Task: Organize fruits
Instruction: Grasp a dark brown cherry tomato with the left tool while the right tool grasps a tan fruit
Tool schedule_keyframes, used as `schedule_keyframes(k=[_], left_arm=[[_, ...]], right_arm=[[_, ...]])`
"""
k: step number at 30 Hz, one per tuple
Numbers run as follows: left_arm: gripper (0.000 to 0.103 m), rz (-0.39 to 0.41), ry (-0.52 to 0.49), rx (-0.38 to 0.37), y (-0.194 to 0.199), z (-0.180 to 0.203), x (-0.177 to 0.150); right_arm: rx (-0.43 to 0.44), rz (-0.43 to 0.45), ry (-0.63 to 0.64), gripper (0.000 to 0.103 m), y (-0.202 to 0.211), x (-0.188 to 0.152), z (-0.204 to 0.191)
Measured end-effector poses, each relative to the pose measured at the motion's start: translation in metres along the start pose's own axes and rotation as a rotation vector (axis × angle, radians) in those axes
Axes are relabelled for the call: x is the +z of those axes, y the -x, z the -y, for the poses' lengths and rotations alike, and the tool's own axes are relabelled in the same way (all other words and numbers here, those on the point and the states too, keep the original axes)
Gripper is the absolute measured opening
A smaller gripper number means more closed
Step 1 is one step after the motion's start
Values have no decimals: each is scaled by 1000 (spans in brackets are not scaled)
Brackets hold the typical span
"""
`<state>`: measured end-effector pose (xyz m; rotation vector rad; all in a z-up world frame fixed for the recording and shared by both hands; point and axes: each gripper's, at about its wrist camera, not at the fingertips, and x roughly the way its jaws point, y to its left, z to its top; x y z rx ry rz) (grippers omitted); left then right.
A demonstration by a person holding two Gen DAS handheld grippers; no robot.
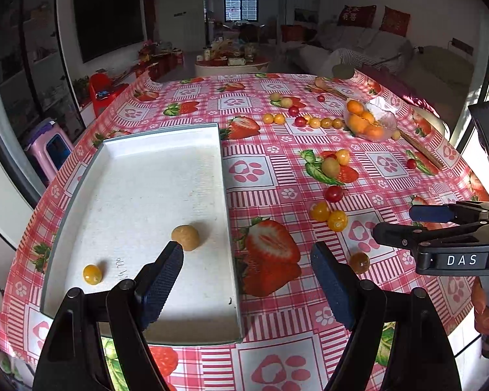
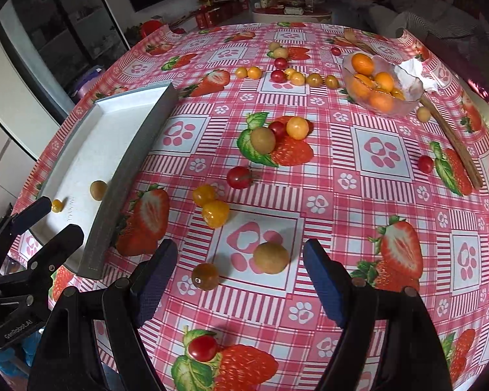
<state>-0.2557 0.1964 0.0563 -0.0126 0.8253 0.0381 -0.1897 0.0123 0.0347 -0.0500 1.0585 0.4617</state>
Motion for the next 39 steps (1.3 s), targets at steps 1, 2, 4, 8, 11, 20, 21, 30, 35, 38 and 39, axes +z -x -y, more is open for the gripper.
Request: schedule_keyframes(k=[1, 2, 4, 8, 11, 20, 21, 30, 35, 38, 39], left_arm=[[82, -8, -8, -4, -4, 6, 1], [82, -17, -17, -7, -7, 12, 1], [82, -36, -36, -7, -14, 23, -1], [82, -69, -67, -27, -21, 40, -8], [82, -89, -81, -37, -25, 48, -13], [82, -119, -145, -72, -34, 65, -21], [82, -122, -153, -75, -36, 67, -21], [81, -136, -205, -79, -56, 87, -17], [70, -135, -200, -105, -59, 96, -14], [55, -143, -180, -134, -60, 99, -11], [48, -140, -182, -138, -60, 100, -11]], right_arm=[[-12, 0, -5, 82, 1, -3, 7], [-26, 0, -7, 82, 0, -5, 12], [-51, 1, -5, 82, -1, -10, 20], [-89, -7, 15, 82, -7, -21, 31], [-90, -15, 18, 82, -14, -26, 36], [-29, 3, 53, 82, -22, -21, 34], [-23, 3, 62, 82, -22, -20, 32], [-20, 9, 114, 35, -25, -13, 28], [4, 6, 76, 29, -24, -11, 39], [5, 11, 65, 28, -23, -12, 43], [6, 14, 64, 28, -23, -13, 44]])
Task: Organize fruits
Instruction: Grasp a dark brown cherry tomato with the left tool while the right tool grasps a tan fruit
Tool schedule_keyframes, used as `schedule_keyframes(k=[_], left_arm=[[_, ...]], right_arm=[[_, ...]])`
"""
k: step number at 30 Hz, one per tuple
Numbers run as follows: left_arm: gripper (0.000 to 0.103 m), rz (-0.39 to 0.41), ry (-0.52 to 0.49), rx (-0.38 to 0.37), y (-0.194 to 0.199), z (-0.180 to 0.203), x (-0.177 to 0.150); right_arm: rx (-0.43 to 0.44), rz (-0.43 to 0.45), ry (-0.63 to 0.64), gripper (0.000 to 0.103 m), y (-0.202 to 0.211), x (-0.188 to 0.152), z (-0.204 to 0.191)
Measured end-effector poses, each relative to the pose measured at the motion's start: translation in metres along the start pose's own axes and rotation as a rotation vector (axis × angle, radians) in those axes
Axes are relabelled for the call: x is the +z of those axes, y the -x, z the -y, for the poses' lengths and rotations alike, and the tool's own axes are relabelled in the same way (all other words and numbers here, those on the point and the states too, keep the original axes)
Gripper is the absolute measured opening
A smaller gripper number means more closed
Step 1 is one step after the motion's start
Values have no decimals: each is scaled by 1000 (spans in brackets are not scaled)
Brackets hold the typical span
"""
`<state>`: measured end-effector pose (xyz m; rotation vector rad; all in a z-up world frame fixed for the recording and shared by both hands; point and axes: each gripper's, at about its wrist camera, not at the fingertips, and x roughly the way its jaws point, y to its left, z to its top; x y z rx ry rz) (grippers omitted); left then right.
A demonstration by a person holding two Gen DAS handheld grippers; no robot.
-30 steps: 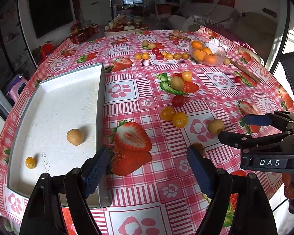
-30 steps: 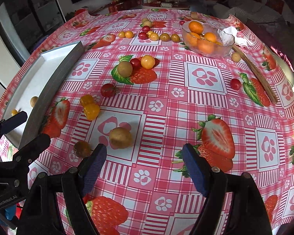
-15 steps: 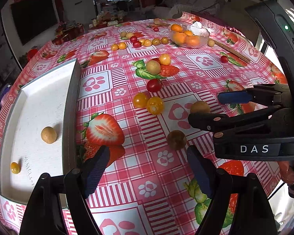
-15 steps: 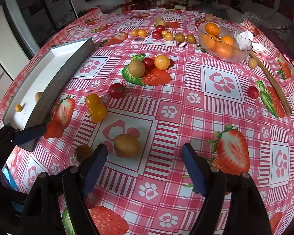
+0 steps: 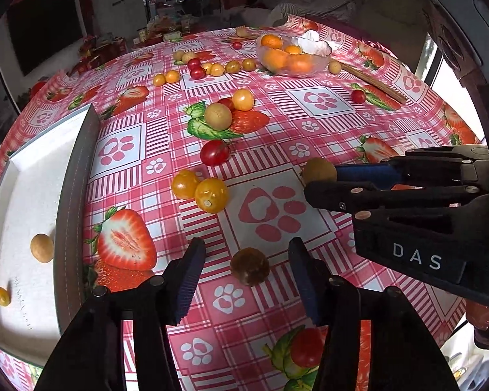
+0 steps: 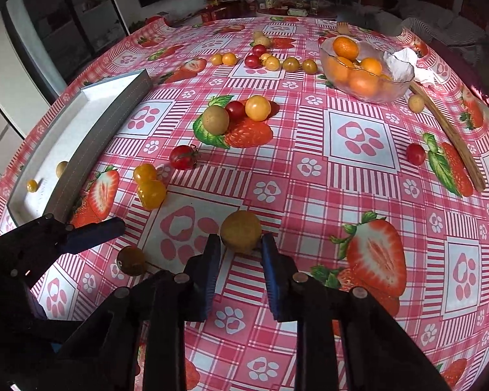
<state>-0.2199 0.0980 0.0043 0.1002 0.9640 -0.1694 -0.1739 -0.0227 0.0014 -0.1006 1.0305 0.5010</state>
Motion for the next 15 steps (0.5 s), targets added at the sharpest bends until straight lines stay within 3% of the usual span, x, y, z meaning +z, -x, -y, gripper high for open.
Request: schedule_keyframes(k=[5, 9, 15], left_arm=[[40, 10, 6, -2, 1, 3, -1], [23, 14, 32, 1, 3, 0, -2], [23, 27, 112, -26, 13, -18, -8]], right_arm=[[-4, 15, 0, 28, -2, 3, 1], [-26, 24, 1, 27, -5, 7, -2], [5, 34, -57, 28, 5, 2, 8]])
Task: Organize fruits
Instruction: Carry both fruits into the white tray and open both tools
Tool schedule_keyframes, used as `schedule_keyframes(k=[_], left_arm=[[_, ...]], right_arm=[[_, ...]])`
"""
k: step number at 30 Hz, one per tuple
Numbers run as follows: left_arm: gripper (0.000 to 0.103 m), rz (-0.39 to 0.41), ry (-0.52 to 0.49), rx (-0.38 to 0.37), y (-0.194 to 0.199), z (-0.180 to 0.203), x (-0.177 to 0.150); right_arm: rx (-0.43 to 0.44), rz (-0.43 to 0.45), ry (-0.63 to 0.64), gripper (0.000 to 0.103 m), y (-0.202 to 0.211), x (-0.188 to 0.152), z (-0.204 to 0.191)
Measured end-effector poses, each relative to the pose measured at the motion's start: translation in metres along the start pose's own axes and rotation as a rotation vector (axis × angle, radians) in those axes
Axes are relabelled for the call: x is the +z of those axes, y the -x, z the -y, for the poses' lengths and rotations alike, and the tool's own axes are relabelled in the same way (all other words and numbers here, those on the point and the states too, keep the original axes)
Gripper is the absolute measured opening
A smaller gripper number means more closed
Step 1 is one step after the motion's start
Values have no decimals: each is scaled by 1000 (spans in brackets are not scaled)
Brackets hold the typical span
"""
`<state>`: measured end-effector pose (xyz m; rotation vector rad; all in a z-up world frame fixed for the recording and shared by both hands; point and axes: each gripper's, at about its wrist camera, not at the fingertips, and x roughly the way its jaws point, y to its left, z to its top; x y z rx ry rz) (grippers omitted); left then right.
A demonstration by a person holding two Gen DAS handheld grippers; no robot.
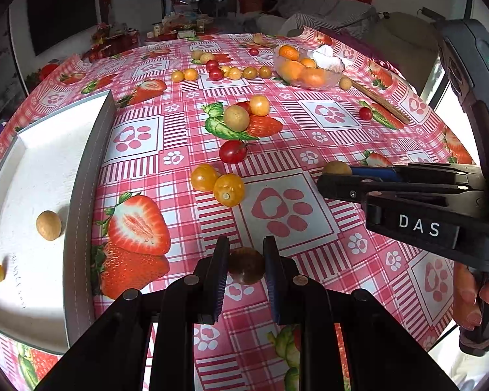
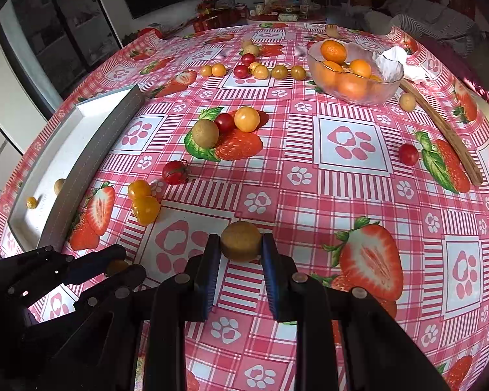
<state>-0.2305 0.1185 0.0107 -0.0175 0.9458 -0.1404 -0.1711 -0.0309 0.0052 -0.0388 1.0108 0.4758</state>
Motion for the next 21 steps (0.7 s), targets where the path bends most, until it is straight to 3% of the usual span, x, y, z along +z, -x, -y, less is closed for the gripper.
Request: schedule_keyframes(k=[10, 21], left_arm=[[23, 62, 56, 11, 30, -25, 0], [23, 126, 144, 129, 66, -98, -9]], right_arm=[[31, 9, -3, 28, 19, 5, -6], [99, 1, 101, 28, 19, 28, -72]])
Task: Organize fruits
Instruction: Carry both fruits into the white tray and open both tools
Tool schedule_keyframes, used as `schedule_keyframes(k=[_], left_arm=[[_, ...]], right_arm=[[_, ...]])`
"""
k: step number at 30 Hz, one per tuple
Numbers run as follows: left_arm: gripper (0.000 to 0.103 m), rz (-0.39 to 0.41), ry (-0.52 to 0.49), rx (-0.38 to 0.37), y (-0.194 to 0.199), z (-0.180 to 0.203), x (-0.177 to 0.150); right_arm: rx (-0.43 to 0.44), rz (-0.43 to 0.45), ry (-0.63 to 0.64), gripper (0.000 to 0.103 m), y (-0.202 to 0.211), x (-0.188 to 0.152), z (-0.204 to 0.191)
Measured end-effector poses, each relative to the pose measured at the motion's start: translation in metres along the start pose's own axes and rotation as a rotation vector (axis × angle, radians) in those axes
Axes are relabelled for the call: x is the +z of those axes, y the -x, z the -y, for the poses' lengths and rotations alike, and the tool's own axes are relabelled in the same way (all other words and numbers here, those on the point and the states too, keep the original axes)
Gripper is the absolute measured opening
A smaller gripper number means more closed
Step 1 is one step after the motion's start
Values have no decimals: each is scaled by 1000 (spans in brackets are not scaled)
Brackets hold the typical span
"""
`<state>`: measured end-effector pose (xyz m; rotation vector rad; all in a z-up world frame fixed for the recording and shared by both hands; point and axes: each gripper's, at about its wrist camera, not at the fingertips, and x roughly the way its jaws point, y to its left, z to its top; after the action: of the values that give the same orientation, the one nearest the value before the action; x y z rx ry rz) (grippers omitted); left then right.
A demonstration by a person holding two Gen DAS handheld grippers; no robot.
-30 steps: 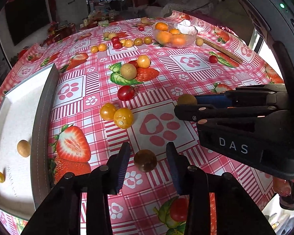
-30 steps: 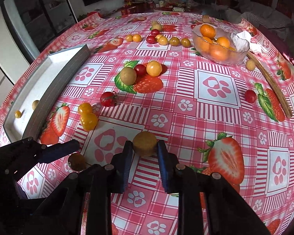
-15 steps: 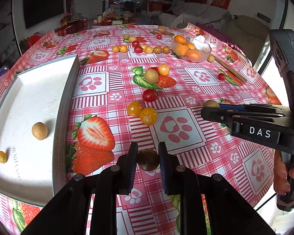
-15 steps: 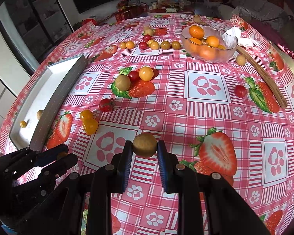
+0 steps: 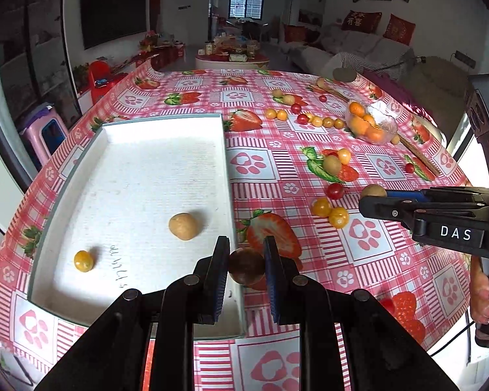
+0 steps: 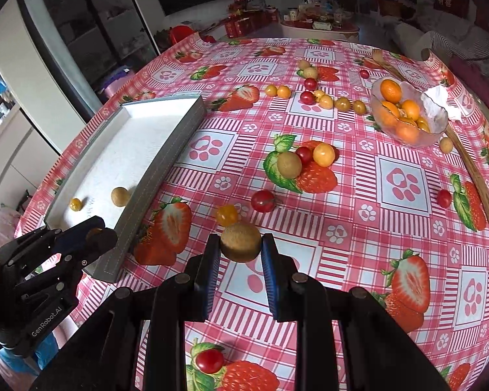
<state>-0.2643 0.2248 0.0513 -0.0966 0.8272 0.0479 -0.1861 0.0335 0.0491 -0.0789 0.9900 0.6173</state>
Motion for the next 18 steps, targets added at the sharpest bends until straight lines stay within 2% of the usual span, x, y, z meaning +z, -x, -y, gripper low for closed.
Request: schedule_keyframes(k=[9, 18], left_arm=[[23, -1, 135, 152, -13, -83, 19], [23, -112, 204, 188, -59, -122, 37]], right_arm=[[84, -31, 107, 28, -37, 44, -77], [108, -103, 175, 28, -98, 82, -127]])
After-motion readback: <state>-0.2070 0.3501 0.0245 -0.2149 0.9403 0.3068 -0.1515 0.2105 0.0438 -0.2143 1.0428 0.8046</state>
